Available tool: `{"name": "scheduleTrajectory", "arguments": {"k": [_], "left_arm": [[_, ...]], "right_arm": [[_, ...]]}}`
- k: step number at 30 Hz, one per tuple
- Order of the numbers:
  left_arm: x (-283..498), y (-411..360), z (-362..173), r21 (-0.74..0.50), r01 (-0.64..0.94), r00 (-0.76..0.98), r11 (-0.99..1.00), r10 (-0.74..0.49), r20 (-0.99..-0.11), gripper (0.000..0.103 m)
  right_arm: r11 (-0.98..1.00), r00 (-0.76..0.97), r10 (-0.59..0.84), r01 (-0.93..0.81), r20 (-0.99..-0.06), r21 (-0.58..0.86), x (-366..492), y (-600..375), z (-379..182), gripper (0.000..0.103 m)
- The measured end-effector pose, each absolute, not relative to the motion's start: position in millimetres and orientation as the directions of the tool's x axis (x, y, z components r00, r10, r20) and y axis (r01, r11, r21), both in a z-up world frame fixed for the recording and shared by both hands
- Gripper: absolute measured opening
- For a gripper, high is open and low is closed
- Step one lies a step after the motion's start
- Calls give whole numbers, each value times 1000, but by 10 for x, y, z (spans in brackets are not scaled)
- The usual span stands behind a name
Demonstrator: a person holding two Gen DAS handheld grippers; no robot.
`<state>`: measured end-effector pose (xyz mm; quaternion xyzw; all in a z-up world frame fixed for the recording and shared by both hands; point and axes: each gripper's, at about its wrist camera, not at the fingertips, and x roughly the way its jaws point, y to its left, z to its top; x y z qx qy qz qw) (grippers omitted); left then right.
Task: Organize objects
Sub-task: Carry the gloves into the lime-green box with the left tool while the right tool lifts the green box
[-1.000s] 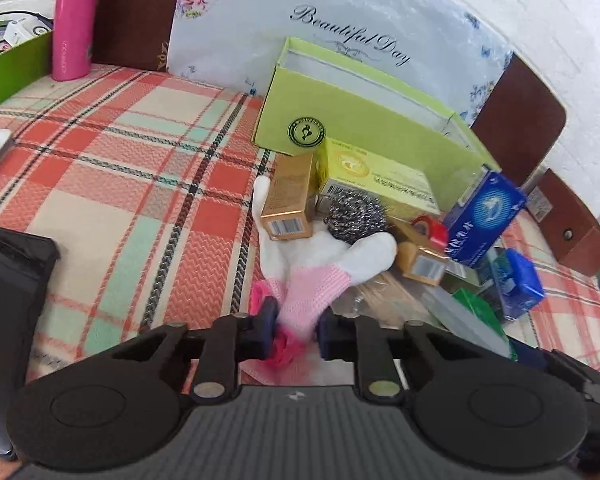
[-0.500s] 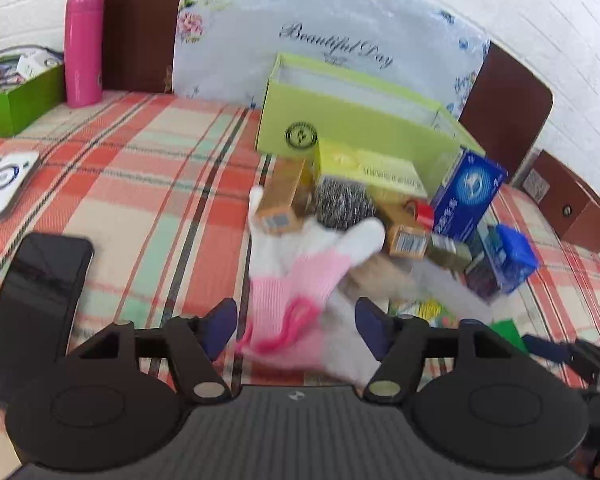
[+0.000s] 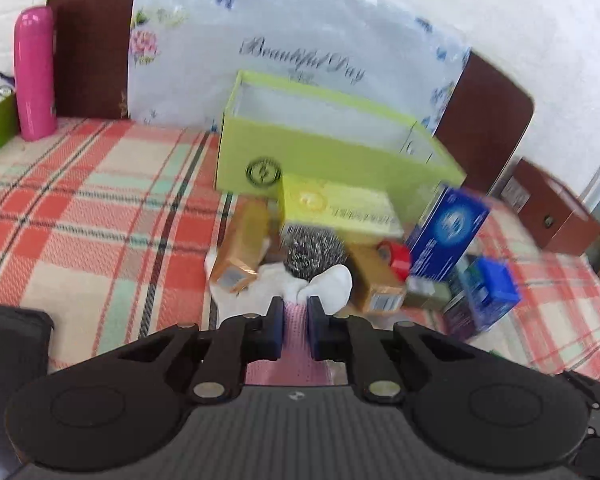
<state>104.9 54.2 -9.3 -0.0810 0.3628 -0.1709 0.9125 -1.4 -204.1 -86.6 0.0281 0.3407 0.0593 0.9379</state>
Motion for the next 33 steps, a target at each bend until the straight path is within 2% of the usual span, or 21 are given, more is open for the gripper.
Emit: {"name": "scheduleTrajectory", "arguments": {"k": [4,5,6,9,13,16,17,18,19,21,24,27,30,33], "left_arm": [[979,617,267,-303,270,728,914,-399,-557,11],[972,632,349,-317,279,736,907,-413,-536,11],[966,641,419,-327,286,743,901,-424,-519,11],[967,620,624,-329,307,769,893,-437,-467,11],[990,570,817,-328,329,791,886,-448,-417,11],[1012,525,920,-335,344,796,877,-462,-391,11],[1013,509,946,-334,349,798,876,-465,-384,11],[1023,492,958,-333,352,799,875,-466,-380,11],[1035,473,965,-333,353,800,874,-467,-378,11],[1078,441,976,-338,355,797,872,-471,-378,11],[1205,380,1015,-347,354,798,868,-474,-372,11],[1376,302,1096,-352,350,809,868,-469,-354,11],[1606,216,1215,-354,334,831,874,-450,-327,11],[1878,137,1293,-373,316,845,872,-438,-307,11]], "right_arm": [[988,810,154,-111,-565,110,-36,-2108,-624,59],[987,823,156,-114,-547,110,-37,-2115,-573,52],[986,835,164,-123,-526,113,-21,-2120,-511,22],[980,851,186,-123,-491,157,61,-2182,-383,17],[983,869,175,-129,-463,128,117,-2174,-287,10],[984,866,175,-133,-469,120,134,-2174,-269,11],[984,855,176,-133,-487,123,135,-2186,-289,12],[983,839,180,-133,-514,127,137,-2197,-330,20],[982,817,188,-141,-545,126,128,-2198,-392,51],[986,793,167,-139,-585,93,54,-2184,-519,85],[989,766,133,-144,-629,34,-35,-2122,-710,85],[987,719,153,-141,-678,73,-35,-2065,-896,85],[981,714,191,-166,-673,103,-26,-1978,-939,85],[979,715,179,-196,-676,53,-10,-1878,-969,82]]}}
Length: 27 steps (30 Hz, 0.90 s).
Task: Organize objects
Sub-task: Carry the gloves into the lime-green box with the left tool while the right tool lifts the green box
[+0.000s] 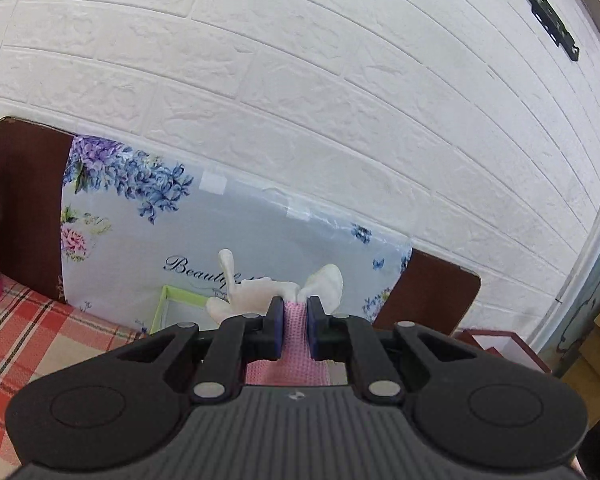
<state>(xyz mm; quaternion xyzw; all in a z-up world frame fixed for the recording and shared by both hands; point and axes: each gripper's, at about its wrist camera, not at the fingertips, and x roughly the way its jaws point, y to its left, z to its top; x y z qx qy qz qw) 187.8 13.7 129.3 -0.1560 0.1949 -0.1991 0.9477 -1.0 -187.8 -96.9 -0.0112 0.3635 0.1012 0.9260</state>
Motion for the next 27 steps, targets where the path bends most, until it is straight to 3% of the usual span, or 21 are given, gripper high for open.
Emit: {"name": "scheduleTrajectory", "arguments": {"k": [6,8,10,11,13,19,27], "left_arm": [[2498,-44,1042,-359,280,856,890,-401,-327,12],[2714,-47,807,-377,258,829,889,-404,-386,21],[2814,-2,590,-413,215,791,885,-406,-458,40],[2808,37,508,-427,196,784,883,-402,-473,43],[2728,133,406,-441,180,787,879,-398,-471,56],[2359,382,446,-412,177,825,894,-363,-433,70],[1731,514,367,-418,168,845,893,-349,-406,75]], "right_arm": [[978,709,177,-203,-683,43,-64,-1864,-1037,67],[979,712,173,-198,-680,41,-67,-1879,-1037,64],[979,714,171,-200,-679,37,-74,-1884,-1040,63],[979,715,171,-201,-678,35,-77,-1887,-1040,62],[979,717,171,-198,-675,38,-71,-1902,-1033,62],[979,752,194,-194,-630,69,-47,-2043,-805,61],[980,869,197,-183,-454,75,70,-2258,-285,61]]}}
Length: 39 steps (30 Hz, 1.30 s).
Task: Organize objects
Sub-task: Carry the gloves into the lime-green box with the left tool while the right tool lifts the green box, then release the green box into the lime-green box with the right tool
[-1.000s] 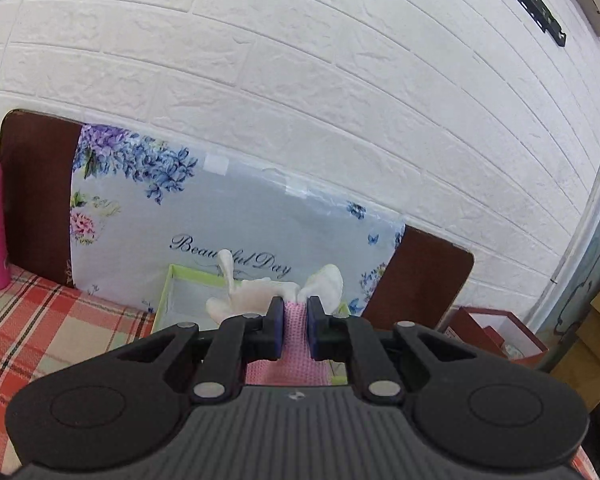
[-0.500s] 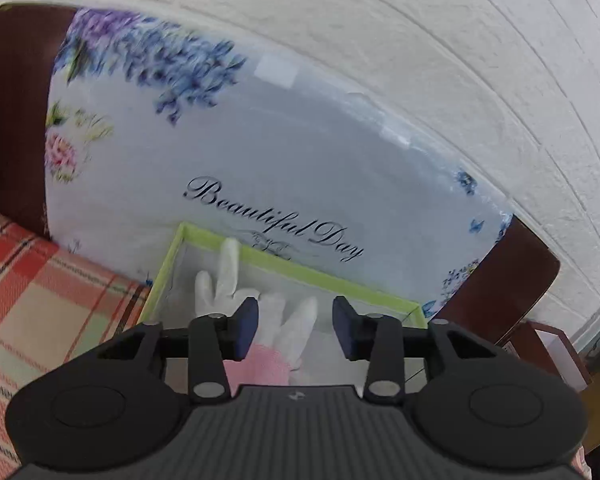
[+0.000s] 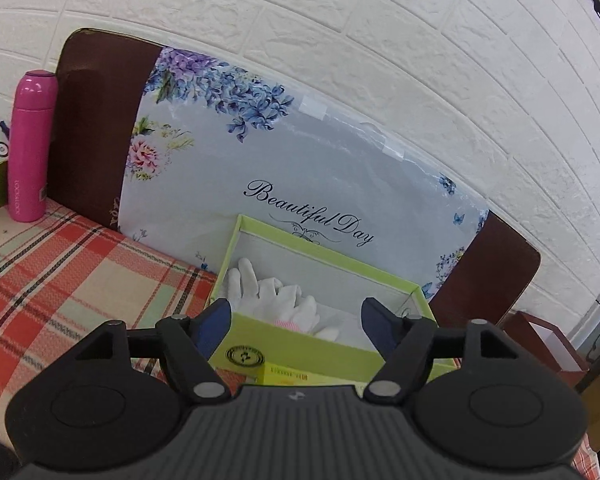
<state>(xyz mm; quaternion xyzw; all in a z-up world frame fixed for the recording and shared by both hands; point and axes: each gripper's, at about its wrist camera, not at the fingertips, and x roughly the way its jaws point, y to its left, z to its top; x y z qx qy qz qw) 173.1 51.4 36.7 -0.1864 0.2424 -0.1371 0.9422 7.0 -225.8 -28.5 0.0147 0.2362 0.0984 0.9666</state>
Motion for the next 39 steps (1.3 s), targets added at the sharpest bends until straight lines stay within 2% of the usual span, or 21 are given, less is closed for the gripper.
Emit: {"name": "scheduleTrajectory", "arguments": {"k": [4,7,14,15,16,17,18,20,22,24,28,34,39], "left_arm": [[1442,522,236,-374,111,832,921,-292,-471,75],[1260,544,118,-338,64,815,939,-245,-525,75],[995,622,-87,-394,39,774,918,-278,-570,75],[975,609,-95,-393,42,767,918,-282,-577,75],[959,609,-99,-393,47,763,918,-287,-579,75],[927,612,-99,-391,57,763,919,-293,-577,75],[891,619,-100,-387,70,766,919,-298,-569,75],[875,627,-118,-377,73,768,923,-293,-569,76],[905,615,-150,-371,54,758,927,-280,-589,76],[932,582,-185,-380,48,745,924,-287,-603,76],[909,422,-226,-384,87,716,919,-325,-618,76],[770,250,-242,-371,136,693,919,-356,-626,76],[654,82,-295,-353,178,668,918,-377,-642,76]], "right_arm": [[986,905,167,-161,-391,47,376,-2336,-64,61],[990,912,140,-129,-386,54,829,-2377,34,61],[998,922,57,-42,-384,47,1899,-2321,-67,63],[999,923,48,-38,-381,34,2012,-2298,-127,70],[999,919,39,-35,-392,17,2113,-2278,-189,86],[1000,912,10,-10,-410,4,2170,-2267,-245,89],[1000,908,-17,17,-418,-5,2134,-2257,-290,89],[1000,921,22,-20,-389,10,1932,-2283,-305,94],[1000,935,27,-24,-355,13,1635,-2314,-285,103],[1000,947,28,-22,-319,21,1279,-2353,-233,103],[995,950,58,-28,-306,99,722,-2460,-251,103],[976,924,67,18,-377,218,260,-2586,-461,103],[982,904,29,55,-427,182,18,-2573,-620,103]]}}
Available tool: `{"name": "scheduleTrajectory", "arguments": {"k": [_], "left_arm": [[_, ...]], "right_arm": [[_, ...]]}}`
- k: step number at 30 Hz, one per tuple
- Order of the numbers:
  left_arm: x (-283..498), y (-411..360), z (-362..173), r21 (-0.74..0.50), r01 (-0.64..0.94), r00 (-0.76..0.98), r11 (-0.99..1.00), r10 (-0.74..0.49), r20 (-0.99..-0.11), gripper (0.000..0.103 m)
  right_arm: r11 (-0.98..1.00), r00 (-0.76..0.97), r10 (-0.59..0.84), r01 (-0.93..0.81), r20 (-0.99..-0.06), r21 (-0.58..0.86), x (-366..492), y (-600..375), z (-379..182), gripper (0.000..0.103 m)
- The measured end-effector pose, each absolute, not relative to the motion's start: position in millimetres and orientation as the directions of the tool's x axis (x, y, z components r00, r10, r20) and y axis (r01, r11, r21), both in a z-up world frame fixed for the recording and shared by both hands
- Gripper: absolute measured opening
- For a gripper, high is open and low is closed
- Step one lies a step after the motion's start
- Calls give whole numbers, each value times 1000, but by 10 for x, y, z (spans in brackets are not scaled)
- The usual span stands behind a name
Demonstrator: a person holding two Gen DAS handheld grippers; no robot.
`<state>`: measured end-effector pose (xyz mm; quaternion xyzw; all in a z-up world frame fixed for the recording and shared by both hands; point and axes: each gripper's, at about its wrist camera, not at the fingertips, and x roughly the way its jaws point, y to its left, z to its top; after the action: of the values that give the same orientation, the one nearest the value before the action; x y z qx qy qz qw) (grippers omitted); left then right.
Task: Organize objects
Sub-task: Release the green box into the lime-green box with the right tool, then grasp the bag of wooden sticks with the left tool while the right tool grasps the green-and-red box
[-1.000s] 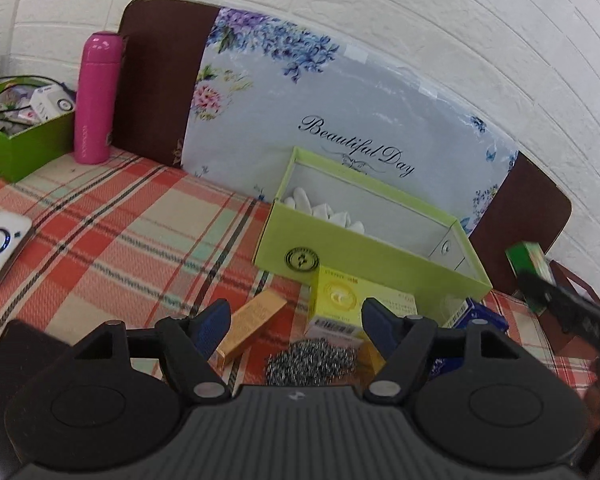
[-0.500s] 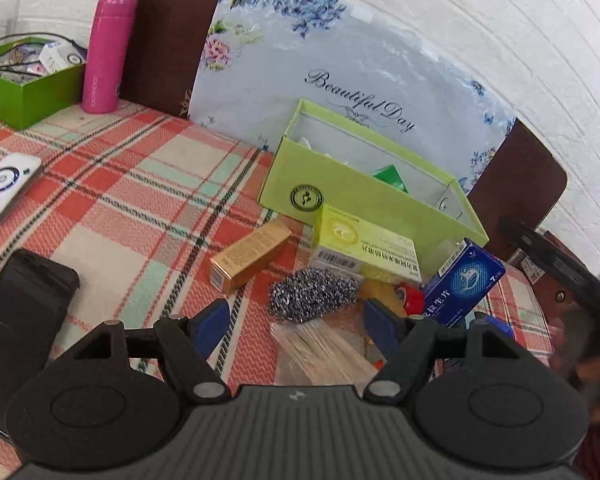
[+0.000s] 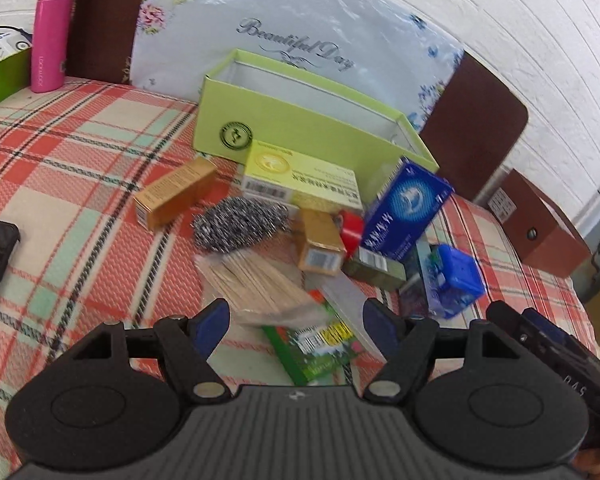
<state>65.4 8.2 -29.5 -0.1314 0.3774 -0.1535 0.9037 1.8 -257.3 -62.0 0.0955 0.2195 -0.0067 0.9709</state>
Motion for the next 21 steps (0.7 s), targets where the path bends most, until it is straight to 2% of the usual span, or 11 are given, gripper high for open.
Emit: {"name": "scheduleTrajectory", "arguments": {"k": [5,7,12,17,20,21], "left_arm": [[564,-142,-352,-324,239,644,915,-399,-653,76],[546,-206,-354,-315,247,641,916,-398,-656,76],[513,-213,-307,-320,272,644,908,-418,-640,76],[573,49,-319,-314,184,677,932,-351,-647,76],[644,199,-372,-316,122,673,941,-312,-670,76],[661,230,-387,-318,116,674,941,-310,-670,76]], "right_arm": [[985,893,10,68,-449,158,-189,-2549,-732,102],[984,886,8,76,-464,161,-240,-2548,-784,94],[980,875,16,81,-484,180,-290,-2576,-839,85],[990,886,64,0,-459,138,-264,-2437,-771,77],[990,879,139,-108,-456,94,-142,-2225,-757,67],[987,874,162,-144,-458,73,-96,-2150,-766,59]]}}
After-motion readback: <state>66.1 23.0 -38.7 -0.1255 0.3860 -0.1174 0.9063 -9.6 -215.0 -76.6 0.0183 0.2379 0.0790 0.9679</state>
